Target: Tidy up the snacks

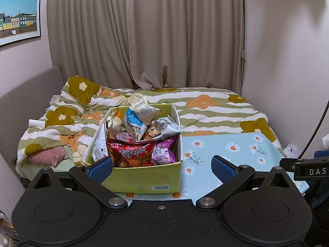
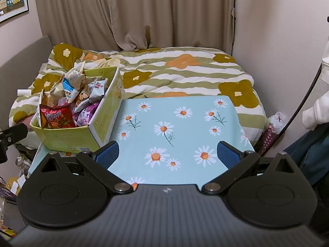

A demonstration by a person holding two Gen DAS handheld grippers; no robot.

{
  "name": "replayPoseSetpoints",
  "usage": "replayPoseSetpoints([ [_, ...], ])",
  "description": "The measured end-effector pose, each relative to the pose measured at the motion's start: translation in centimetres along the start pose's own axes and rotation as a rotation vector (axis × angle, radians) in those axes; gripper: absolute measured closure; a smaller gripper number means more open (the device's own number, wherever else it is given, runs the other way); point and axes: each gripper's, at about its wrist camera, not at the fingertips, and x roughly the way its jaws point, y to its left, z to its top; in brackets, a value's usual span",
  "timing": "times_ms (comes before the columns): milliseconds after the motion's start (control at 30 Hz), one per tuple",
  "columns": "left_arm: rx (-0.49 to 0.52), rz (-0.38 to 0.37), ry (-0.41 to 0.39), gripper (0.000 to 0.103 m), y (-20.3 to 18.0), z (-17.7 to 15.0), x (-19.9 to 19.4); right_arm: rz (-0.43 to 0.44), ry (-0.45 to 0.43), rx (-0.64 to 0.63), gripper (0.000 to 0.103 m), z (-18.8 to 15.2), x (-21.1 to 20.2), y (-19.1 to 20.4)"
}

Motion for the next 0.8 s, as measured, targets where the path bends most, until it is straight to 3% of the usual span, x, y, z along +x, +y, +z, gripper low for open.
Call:
replayPoseSetpoints([
  [800, -0.005, 0.001, 0.006, 0.000, 0.39, -0.07, 0.06, -0.001, 0.001, 0.000, 0.000, -0.16, 0.23, -0.13],
])
